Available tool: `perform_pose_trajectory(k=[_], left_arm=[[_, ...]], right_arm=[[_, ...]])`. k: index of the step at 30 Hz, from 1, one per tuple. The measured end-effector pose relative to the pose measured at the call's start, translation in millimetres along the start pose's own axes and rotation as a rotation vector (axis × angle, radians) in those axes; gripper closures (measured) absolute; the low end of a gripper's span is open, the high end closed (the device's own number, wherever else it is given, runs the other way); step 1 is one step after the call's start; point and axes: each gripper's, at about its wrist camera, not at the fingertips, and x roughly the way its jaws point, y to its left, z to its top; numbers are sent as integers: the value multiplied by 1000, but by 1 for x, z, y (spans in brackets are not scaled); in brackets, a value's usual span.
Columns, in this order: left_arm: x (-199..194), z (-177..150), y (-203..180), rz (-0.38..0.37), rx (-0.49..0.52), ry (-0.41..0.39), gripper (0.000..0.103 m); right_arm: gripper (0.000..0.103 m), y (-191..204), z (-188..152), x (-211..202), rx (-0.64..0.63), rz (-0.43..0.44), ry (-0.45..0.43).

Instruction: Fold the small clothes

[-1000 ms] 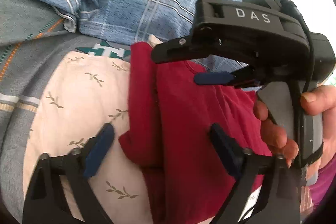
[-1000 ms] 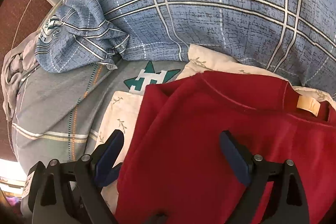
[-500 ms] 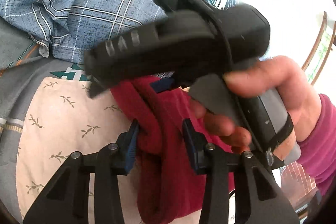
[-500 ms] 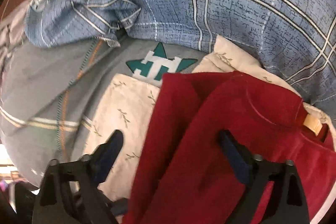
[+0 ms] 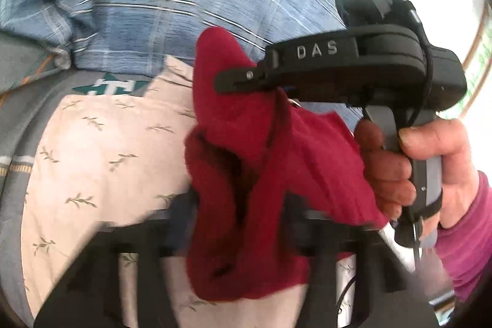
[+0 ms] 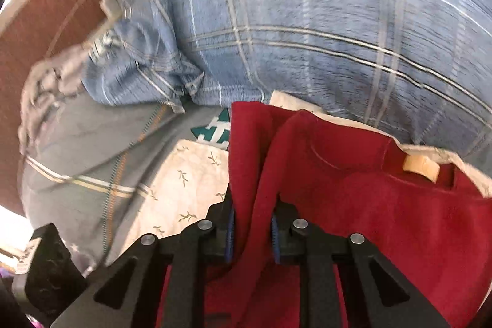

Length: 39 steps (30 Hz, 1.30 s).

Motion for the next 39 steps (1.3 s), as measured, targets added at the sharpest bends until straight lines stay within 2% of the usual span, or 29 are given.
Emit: perform_pose_trajectory(k=[4, 7, 10, 15, 18, 23, 24, 25, 28, 30, 32, 34, 36, 38, 39], left_arm=[[-10, 1, -29, 22, 58, -30, 78], [-12, 8, -59, -6, 102, -34, 78], [-2, 13, -95, -33, 148, -12, 78], [32, 16, -157, -76, 241, 41, 78], [56, 5, -187, -90, 272, 96, 78], [105, -15, -204, -86, 260, 194, 78], [108, -17, -205, -85, 269, 197, 77], [105, -17, -207, -90, 285, 192, 73], [86, -17, -207, -187, 303, 251, 46], [62, -15, -199, -191, 328, 236, 45], [42, -11, -189, -139, 367, 192, 42], [25, -10, -178, -83, 389, 145, 40], [29, -4, -167, -31, 380, 123, 39], [34, -3, -159, 2, 348, 135, 39], [37, -4, -155, 20, 333, 148, 39]], right_arm=[[87, -19, -8, -34, 36, 39, -67], [87, -38, -16, -71, 40, 38, -121], [88, -65, -23, -101, 71, 15, -162], [88, -132, -40, -137, 204, -21, -209], [88, -168, -55, -141, 267, -57, -211], [87, -210, -79, -111, 363, -138, -158], [83, -215, -82, -105, 385, -136, -151], [81, -218, -85, -103, 411, -124, -156], [64, -223, -95, -115, 498, -55, -191], [27, -221, -101, -126, 515, 3, -214], [16, -214, -110, -135, 515, 74, -248], [16, -207, -115, -136, 499, 81, -244], [16, -201, -118, -126, 476, 80, -205], [17, -198, -118, -113, 477, 71, -172], [26, -193, -114, -108, 465, 65, -169]])
